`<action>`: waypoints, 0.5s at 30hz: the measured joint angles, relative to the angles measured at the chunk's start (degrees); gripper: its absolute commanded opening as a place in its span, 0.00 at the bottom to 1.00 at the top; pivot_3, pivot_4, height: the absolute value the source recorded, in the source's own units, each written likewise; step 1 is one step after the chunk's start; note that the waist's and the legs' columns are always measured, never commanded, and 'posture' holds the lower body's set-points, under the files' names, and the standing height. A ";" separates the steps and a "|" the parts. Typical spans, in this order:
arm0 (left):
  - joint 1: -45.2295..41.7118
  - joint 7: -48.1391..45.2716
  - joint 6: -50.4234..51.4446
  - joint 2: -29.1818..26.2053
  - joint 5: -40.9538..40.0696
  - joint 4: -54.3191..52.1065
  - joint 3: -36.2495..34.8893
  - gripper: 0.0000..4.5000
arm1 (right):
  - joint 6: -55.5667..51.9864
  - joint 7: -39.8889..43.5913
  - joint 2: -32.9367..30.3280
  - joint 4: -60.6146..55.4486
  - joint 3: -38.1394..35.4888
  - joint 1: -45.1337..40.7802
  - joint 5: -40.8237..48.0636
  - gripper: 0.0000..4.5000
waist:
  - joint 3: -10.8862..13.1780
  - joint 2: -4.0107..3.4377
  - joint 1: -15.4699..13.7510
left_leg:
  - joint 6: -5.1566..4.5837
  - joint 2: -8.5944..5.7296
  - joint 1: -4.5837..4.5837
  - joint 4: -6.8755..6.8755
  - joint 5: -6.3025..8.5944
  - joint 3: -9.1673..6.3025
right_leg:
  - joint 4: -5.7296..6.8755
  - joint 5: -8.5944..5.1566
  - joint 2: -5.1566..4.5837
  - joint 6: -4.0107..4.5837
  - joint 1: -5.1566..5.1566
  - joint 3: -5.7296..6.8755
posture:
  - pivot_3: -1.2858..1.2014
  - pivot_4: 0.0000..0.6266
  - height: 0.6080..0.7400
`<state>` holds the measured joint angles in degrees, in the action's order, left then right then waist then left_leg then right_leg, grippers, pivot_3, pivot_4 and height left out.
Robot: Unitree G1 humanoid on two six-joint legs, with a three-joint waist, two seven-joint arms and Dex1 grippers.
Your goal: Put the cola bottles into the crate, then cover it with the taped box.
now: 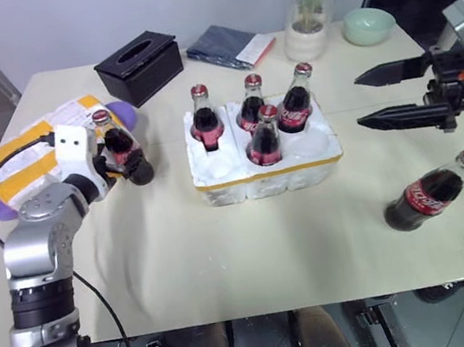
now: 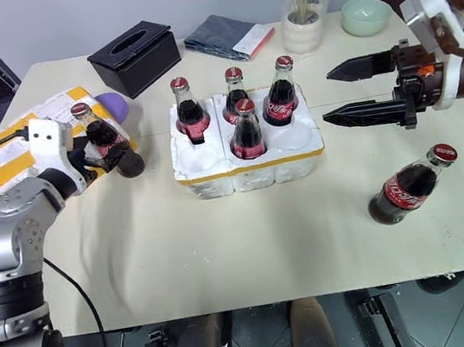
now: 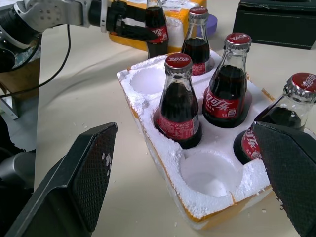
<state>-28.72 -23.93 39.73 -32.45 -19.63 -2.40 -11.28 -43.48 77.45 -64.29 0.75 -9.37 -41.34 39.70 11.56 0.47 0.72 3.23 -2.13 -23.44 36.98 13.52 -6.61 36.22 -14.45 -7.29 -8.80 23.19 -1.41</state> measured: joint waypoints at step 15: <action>-3.74 -3.14 -2.30 0.87 2.26 9.54 2.99 0.61 | 0.06 -2.00 0.14 -0.72 -0.69 0.21 0.03 1.00 | 0.01 0.01 0.09 | 0.00 0.00 -0.04 -0.02 0.00 -0.01 | 0.00 0.02 0.00 -0.04 0.05 0.00 | 0.52 0.24 1.00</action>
<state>-32.46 -27.08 37.44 -31.58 -17.38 7.14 -8.29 -43.41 75.45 -64.14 0.03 -10.05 -41.12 39.73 11.57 0.48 0.80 3.23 -2.13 -23.48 36.97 13.52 -6.62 36.22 -14.43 -7.29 -8.83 23.24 -1.41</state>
